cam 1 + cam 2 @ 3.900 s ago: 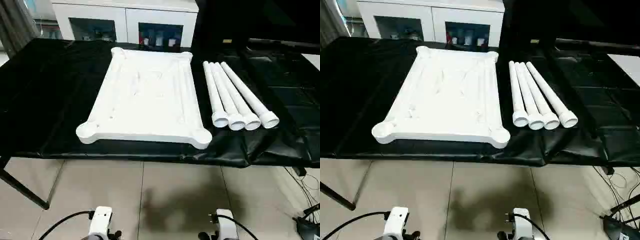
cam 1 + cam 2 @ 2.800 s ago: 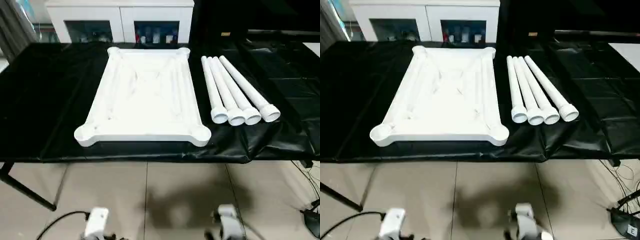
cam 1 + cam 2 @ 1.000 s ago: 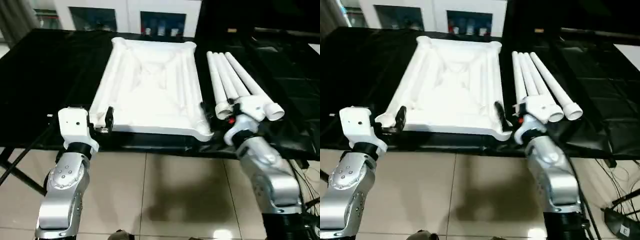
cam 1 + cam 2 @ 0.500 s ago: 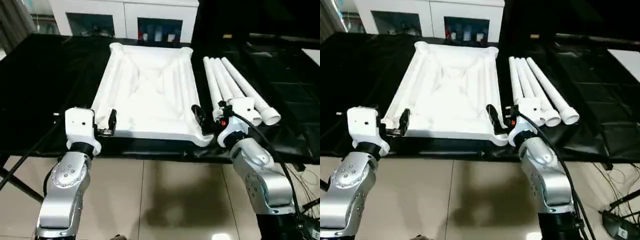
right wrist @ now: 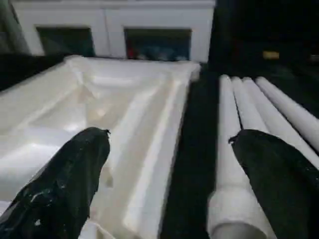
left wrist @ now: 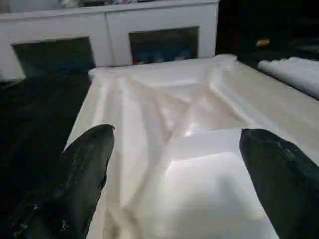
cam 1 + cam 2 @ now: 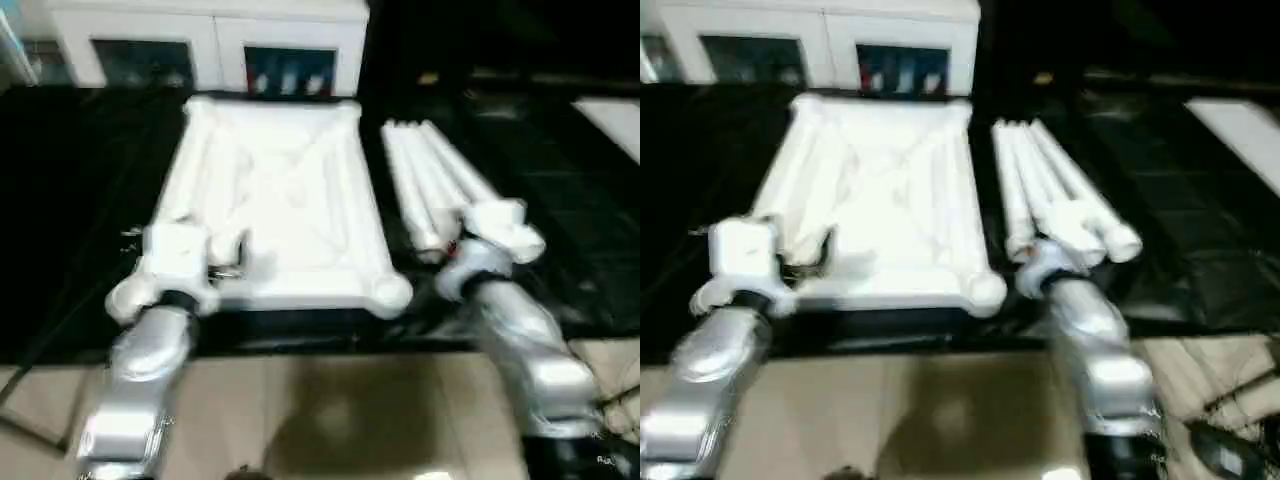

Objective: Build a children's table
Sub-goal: Rotate table base

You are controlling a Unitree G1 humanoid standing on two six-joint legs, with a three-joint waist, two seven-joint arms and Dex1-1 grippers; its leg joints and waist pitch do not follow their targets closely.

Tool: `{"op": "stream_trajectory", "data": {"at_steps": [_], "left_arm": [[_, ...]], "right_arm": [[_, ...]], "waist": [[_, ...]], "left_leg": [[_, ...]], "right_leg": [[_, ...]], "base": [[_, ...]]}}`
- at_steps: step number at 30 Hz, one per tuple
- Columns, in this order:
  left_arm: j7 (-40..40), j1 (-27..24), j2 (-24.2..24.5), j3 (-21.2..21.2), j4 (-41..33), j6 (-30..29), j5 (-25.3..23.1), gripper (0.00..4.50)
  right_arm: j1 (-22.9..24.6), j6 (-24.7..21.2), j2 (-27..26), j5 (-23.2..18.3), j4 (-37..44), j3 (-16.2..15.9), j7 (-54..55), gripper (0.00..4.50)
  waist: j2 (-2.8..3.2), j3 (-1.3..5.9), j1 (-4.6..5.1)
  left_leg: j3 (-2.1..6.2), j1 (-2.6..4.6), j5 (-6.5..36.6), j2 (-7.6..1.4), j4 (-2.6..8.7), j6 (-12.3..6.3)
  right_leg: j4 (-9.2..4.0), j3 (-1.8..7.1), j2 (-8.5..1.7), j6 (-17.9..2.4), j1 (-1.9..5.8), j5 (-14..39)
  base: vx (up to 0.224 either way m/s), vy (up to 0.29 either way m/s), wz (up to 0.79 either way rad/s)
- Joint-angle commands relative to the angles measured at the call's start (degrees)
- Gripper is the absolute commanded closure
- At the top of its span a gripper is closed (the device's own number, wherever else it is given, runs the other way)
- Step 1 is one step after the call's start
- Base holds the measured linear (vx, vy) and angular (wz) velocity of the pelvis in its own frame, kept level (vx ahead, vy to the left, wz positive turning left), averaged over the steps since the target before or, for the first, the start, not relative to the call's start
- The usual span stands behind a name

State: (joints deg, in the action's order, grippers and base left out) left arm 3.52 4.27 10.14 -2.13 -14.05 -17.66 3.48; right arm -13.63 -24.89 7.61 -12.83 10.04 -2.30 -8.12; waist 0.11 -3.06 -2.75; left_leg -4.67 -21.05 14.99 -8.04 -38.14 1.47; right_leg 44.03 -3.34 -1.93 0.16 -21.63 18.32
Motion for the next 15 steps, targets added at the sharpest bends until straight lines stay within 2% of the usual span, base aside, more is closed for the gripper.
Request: {"op": "stream_trajectory", "data": {"at_steps": [1, 2, 3, 4, 5, 6, 7, 8, 9, 10, 11, 12, 13, 14, 15], "left_arm": [[0.1, 0.2, -0.9, 1.5, -1.0, -0.4, -0.4, 0.02], [0.0, 0.1, -1.0, 1.5, -1.1, -0.5, -0.4, 0.02], [-0.2, 0.1, -1.0, 1.4, -1.2, -0.5, -0.5, 0.02], [-0.3, 0.1, -1.1, 1.4, -1.2, -0.5, -0.5, 0.02], [-0.4, 0.0, -1.1, 1.3, -1.3, -0.5, -0.4, 0.02], [-0.6, -0.1, -1.2, 1.2, -1.4, -0.6, -0.5, 0.02], [-0.7, -0.2, -1.2, 1.2, -1.5, -0.6, -0.5, 0.02], [-0.8, -0.3, -1.3, 1.2, -1.6, -0.7, -0.6, 0.02], [-0.8, -0.3, -1.3, 1.1, -1.6, -0.7, -0.6, 0.02], [-1.0, -0.4, -1.4, 1.1, -1.8, -0.7, -0.7, 0.02], [-1.2, -0.5, -1.5, 1.1, -1.8, -0.8, -0.8, 0.02], [-1.5, -0.4, -1.6, 1.0, -1.8, -0.9, -0.9, 0.02], [-1.6, -0.4, -1.7, 0.9, -1.8, -1.0, -1.0, 0.02], [-1.6, -0.5, -1.8, 1.0, -2.0, -1.1, -1.1, 0.02], [-1.6, -0.6, -1.8, 1.0, -2.1, -1.1, -1.1, 0.02]], "right_arm": [[0.3, -0.6, 1.4, 0.2, 0.3, 1.8, 0.1, 0.08], [0.2, -0.6, 1.5, 0.4, 0.2, 1.7, 0.0, 0.08], [-0.1, -0.7, 1.5, 0.3, 0.0, 1.7, -0.2, 0.08], [-0.2, -0.7, 1.6, 0.3, 0.0, 1.7, -0.3, 0.08], [-0.4, -0.7, 1.7, 0.4, -0.1, 1.6, -0.4, 0.08], [-0.6, -0.7, 1.8, 0.5, -0.3, 1.5, -0.5, 0.08], [-0.7, -0.8, 1.9, 0.5, -0.4, 1.5, -0.6, 0.08], [-0.8, -0.8, 2.0, 0.5, -0.5, 1.4, -0.6, 0.08], [-0.8, -0.8, 2.0, 0.5, -0.5, 1.4, -0.7, 0.08], [-0.8, -1.0, 2.1, 0.5, -0.5, 1.4, -0.9, 0.08], [-0.9, -1.0, 2.2, 0.6, -0.5, 1.3, -1.2, 0.08], [-1.1, -1.3, 2.8, 1.2, -0.6, 0.8, -2.0, 0.08], [-1.1, -1.2, 3.2, 1.6, -0.7, 0.3, -2.3, 0.08], [-1.1, -1.0, 3.9, 2.3, -0.7, -0.5, -2.8, 0.08], [-1.0, -1.1, 3.9, 2.2, -0.7, -0.6, -2.9, 0.08]], "waist": [[0.89, 3.21, 1.50], [-1.34, 2.50, 1.64], [-3.65, 2.85, 0.27], [-3.64, 2.53, -0.89], [-3.30, 2.65, -1.48], [-3.05, 2.38, -1.59], [-1.56, 1.42, -0.78], [-1.13, 1.25, -0.02], [-0.61, 1.69, 0.27], [-0.20, 2.42, 1.24], [0.19, 2.79, 2.44], [0.06, 2.65, 3.34], [-0.06, 2.62, 3.40], [-0.75, 2.72, 3.01], [-1.29, 2.87, 2.44]], "left_leg": [[4.64, 5.64, -10.9, -7.81, 7.21, -26.97], [1.60, 4.00, -0.7, -4.63, 6.49, -23.18], [-1.96, -0.52, 6.7, 0.59, 3.69, -16.11], [-2.39, -1.77, 6.0, 1.58, 0.22, -13.47], [-1.12, -2.67, 1.5, -0.06, -1.37, -7.72], [-0.91, -2.87, 0.3, -0.35, -0.80, -6.07], [-1.39, -0.58, 0.8, -2.06, 4.09, -3.69], [-1.25, -0.69, 3.0, -2.55, 6.00, -3.42], [-1.26, 0.41, 5.3, -2.92, 6.84, -3.18], [-0.45, 4.01, 9.6, -4.23, 7.98, -4.21], [1.11, 6.03, 9.8, -5.83, 8.79, -7.44], [1.67, 7.02, 10.4, -6.25, 8.83, -10.90], [1.61, 6.86, 9.5, -5.97, 8.66, -12.73], [0.07, 5.32, 5.7, -4.47, 7.70, -15.54], [-1.36, 3.36, 3.1, -2.97, 6.81, -15.90]], "right_leg": [[-1.31, 0.51, -2.57, 3.0, -3.56, -1.6], [-7.40, 2.31, -3.99, -0.2, -1.68, -5.6], [-12.87, 5.93, -7.06, -2.4, 4.34, 3.4], [-15.00, 8.66, -10.60, -3.9, 6.48, 11.7], [-16.01, 9.12, -12.14, -7.8, 7.52, 23.6], [-16.09, 8.60, -11.59, -8.9, 7.57, 25.4], [-16.28, 4.86, -8.22, -11.3, 5.85, 26.2], [-15.29, 3.40, -6.07, -11.1, 5.89, 24.2], [-14.46, 2.46, -4.49, -10.9, 5.55, 20.9], [-12.69, 1.28, -3.22, -12.5, 3.90, 12.5], [-10.78, 0.08, -2.74, -13.7, 2.77, 4.7], [-9.97, -0.39, -3.04, -13.6, 1.64, 1.0], [-9.99, -0.29, -3.39, -13.7, 1.78, -0.6], [-11.20, 0.64, -4.77, -14.6, 3.31, -4.0], [-12.06, 1.65, -5.58, -15.2, 5.24, -5.4]], "base": [[0.000, 0.000, 0.00], [0.009, -0.054, -0.03], [0.009, -0.054, -0.03], [-0.017, -0.080, -0.02], [-0.008, -0.060, 0.01], [-0.008, -0.060, 0.01], [0.000, 0.000, 0.00], [0.000, 0.000, 0.00], [0.000, 0.000, 0.00], [0.077, 0.031, 0.06], [0.089, 0.042, 0.08], [0.089, 0.042, 0.08], [0.083, 0.038, 0.06], [0.076, 0.020, 0.02], [0.076, 0.020, 0.02]]}}
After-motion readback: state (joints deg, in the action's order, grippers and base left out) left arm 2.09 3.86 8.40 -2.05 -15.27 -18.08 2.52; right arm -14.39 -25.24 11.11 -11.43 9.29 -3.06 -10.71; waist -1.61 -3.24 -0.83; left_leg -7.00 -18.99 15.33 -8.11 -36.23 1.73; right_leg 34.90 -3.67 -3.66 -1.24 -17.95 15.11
